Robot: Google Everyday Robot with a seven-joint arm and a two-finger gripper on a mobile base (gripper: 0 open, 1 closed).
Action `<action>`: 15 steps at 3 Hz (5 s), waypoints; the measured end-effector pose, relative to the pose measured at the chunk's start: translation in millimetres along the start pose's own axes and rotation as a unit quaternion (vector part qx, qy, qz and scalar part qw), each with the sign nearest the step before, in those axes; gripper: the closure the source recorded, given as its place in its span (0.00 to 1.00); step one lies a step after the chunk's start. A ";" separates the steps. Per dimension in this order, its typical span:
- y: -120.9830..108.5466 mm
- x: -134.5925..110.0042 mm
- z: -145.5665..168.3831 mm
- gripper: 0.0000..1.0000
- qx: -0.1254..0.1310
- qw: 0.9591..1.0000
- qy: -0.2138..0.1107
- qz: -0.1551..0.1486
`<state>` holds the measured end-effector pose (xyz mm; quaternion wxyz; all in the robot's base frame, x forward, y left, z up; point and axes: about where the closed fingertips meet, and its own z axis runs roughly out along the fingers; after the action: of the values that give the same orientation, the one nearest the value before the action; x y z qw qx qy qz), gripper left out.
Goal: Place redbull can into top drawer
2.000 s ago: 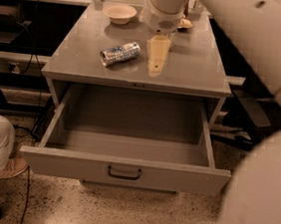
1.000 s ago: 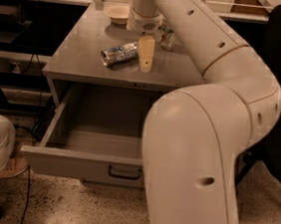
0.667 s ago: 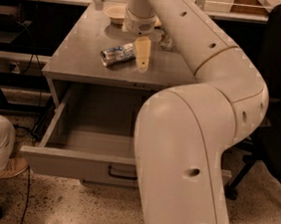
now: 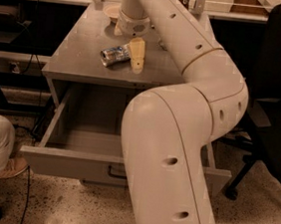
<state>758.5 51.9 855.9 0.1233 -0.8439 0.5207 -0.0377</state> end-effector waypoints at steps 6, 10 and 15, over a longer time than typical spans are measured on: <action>14.1 9.0 -22.6 1.00 -0.001 0.998 -0.047 0.048; 91.0 5.2 -44.9 1.00 -0.018 0.986 -0.046 0.156; 194.8 -54.5 66.2 1.00 -0.077 0.959 -0.101 0.253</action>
Offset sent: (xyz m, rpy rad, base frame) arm -0.0042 -0.0008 -0.0022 -0.0521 0.1411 0.0431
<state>577.0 28.3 747.2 0.1153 -0.6908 0.7035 0.1206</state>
